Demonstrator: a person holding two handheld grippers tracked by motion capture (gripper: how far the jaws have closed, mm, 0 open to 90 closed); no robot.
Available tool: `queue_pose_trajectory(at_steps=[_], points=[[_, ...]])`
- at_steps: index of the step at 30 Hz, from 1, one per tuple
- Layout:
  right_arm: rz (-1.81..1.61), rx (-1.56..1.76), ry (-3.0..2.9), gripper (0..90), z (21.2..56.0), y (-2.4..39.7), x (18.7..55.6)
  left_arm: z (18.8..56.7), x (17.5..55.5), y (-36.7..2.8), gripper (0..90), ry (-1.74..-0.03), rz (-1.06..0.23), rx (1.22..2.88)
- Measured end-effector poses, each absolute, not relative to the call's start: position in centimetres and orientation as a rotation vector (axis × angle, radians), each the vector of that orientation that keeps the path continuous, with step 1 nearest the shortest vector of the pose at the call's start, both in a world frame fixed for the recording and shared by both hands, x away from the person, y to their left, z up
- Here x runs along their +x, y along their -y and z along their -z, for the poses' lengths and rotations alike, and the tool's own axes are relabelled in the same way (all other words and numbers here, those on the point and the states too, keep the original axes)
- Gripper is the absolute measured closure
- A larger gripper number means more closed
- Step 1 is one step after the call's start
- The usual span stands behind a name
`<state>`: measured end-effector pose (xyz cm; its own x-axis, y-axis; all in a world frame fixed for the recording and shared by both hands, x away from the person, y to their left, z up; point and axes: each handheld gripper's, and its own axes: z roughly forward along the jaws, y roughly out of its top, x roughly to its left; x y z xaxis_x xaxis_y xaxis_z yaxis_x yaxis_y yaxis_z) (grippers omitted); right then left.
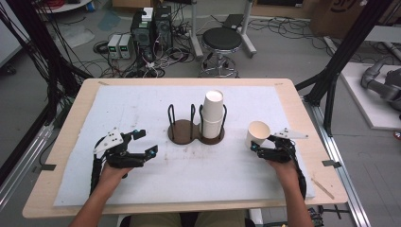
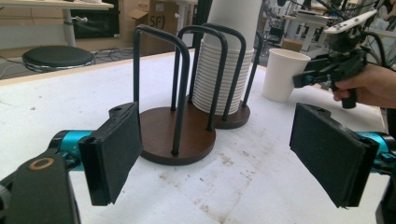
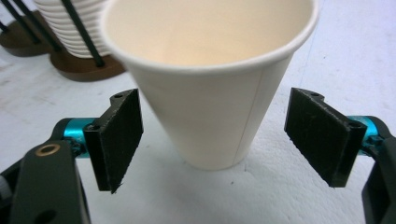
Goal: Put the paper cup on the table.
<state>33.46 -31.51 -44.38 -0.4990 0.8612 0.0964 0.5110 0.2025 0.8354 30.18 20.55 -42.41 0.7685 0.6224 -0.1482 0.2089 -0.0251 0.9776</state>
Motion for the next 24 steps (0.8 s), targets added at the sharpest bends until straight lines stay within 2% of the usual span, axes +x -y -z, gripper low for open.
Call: queue_pose_trajectory(at_steps=[12,24], points=[[-1.303,1.192,-2.065,20.0,42.5,32.5,29.1,42.2,30.0,-21.1,16.7,-0.693,-0.373,1.568],[-1.383,1.029,-2.012,19.9,40.8,31.9,27.0,41.7,29.4,-21.6,15.9,-0.689,-0.398,1.529]])
